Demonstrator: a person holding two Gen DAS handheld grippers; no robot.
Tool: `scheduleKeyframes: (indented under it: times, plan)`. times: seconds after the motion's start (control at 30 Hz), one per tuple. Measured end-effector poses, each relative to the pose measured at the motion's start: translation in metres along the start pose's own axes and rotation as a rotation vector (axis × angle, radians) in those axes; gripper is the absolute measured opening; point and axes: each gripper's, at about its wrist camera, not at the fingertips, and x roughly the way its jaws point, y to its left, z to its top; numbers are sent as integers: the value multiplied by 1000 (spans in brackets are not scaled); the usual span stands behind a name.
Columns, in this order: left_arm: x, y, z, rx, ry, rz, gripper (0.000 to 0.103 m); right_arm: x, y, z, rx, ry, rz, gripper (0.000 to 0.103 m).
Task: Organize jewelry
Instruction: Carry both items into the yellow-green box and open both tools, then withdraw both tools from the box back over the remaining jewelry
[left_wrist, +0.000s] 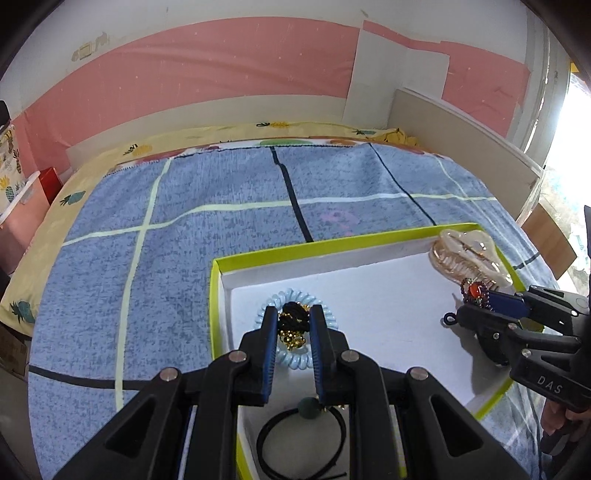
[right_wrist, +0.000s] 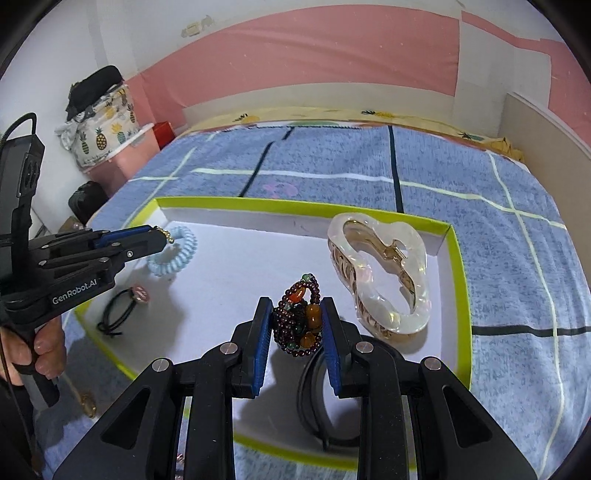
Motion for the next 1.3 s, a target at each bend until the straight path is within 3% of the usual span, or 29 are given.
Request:
scheduleKeyframes:
  times: [0.23,0.4,0.7,0.97,1.3]
  plan:
    - [10,0,-2,4,23,4,18,3,2,2,-28,11,-15,29]
    - [10,0,0,8,31,-1,21,-5,5,4,-40,-10,-17,38]
    - [-21,4,-3,-26,-14,-16,24,-40,10,-3,-33,-58,2,38]
    - [-75,-3,-31,-23,-62,-10,24,-96,17,-43,-20,-113,30,38]
    - [-132,-18,-90,-18,-82,-22,24,-157,31,-106,-18,-154,62,38]
